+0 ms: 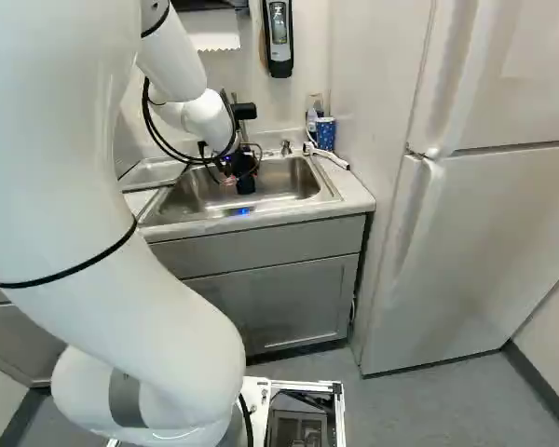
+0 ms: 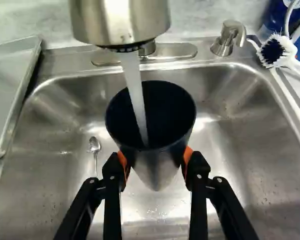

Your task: Rinse the cup and place it in the tray

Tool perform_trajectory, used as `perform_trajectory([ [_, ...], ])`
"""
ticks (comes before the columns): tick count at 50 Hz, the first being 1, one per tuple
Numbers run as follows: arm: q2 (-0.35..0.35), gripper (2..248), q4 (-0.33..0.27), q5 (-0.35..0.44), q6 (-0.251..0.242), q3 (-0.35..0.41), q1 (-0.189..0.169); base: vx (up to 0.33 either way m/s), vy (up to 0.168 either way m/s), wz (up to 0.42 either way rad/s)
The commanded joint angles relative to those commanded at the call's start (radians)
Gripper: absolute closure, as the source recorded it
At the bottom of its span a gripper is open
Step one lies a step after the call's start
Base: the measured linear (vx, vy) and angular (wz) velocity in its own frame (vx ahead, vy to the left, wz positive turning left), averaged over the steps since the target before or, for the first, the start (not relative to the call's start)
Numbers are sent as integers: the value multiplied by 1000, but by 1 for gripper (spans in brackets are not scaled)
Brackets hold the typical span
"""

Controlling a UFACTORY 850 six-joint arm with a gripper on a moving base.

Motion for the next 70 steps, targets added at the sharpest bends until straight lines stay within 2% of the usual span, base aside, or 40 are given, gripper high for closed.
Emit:
perform_trajectory([
  [2,0,129,-6,0,21,0,2,0,0,0],
  [20,-6,129,-65,0,21,-7,35,0,0,0],
  [28,-7,129,-92,0,27,-7,36,0,0,0],
  [35,-7,129,-116,0,79,-7,36,0,0,0],
  [49,-7,129,-164,0,221,-7,36,0,0,0],
  [70,-7,129,-172,0,221,-7,36,0,0,0],
])
